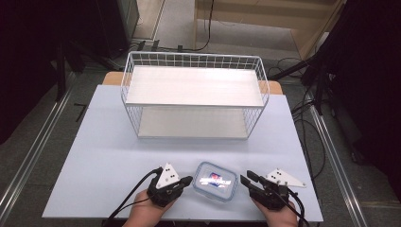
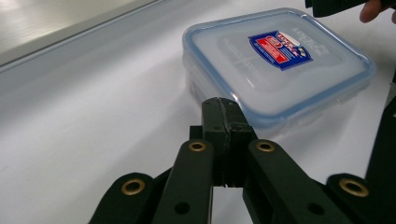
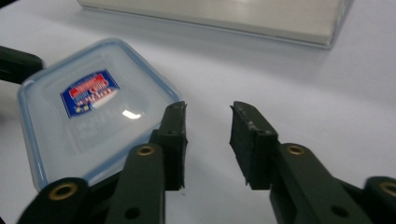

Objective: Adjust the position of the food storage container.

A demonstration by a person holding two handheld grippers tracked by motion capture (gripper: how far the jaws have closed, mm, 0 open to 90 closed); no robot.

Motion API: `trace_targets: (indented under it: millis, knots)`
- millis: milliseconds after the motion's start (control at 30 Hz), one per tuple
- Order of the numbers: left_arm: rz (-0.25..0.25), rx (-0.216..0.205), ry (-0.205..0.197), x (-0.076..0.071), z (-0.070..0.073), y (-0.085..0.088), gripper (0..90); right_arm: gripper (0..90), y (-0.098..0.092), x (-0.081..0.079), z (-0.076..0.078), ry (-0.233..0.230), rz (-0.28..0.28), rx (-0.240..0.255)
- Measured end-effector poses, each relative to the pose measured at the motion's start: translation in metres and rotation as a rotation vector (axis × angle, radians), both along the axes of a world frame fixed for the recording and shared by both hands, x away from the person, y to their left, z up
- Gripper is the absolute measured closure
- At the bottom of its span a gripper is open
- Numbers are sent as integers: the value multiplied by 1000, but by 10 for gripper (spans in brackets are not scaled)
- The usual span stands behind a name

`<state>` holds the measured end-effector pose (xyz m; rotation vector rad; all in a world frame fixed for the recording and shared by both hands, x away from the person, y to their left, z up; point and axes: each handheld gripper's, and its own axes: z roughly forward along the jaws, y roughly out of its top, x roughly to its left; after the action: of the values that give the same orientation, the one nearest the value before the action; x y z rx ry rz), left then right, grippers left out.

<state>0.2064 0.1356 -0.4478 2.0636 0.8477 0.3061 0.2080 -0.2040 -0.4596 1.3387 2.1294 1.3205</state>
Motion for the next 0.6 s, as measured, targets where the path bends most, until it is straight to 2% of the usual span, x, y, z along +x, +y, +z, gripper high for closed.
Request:
trace_targets:
  millis: [33, 67, 100, 133, 167, 200, 233, 267, 400, 433, 467, 567, 600]
  knots:
    - [9, 3, -15, -2, 2, 5, 900, 768, -1, -2, -1, 12, -3, -6]
    - [16, 9, -32, -2, 4, 11, 900, 900, -2, -6, -3, 36, 9, -22]
    - [49, -7, -40, -1, 4, 25, 900, 900, -1, -7, -4, 46, 16, -36]
    - [49, -7, -40, -1, 4, 25, 872, 900, -1, -7, -4, 46, 16, -36]
    - [70, -24, -31, 0, 2, 31, 872, 900, 2, -8, -6, 63, 30, -44]
    - [114, -25, -26, 4, -1, 42, 811, 900, 9, -8, -8, 84, 54, -59]
    - [114, -25, -26, 4, -1, 42, 810, 900, 9, -8, -8, 84, 54, -59]
    - [145, -28, -20, 8, -2, 50, 804, 900, 18, -8, -10, 95, 64, -74]
    - [184, -45, -9, 11, 1, 62, 787, 900, 32, -2, -10, 99, 82, -64]
    - [193, -43, -10, 10, 2, 65, 778, 900, 39, 1, -9, 92, 96, -67]
    - [207, -41, -6, 9, 3, 71, 757, 900, 54, 7, -8, 83, 126, -72]
    - [211, -40, -14, 7, 3, 75, 730, 900, 65, 13, -8, 81, 144, -74]
    - [210, -59, -4, 6, 2, 78, 697, 900, 66, 18, -7, 77, 143, -62]
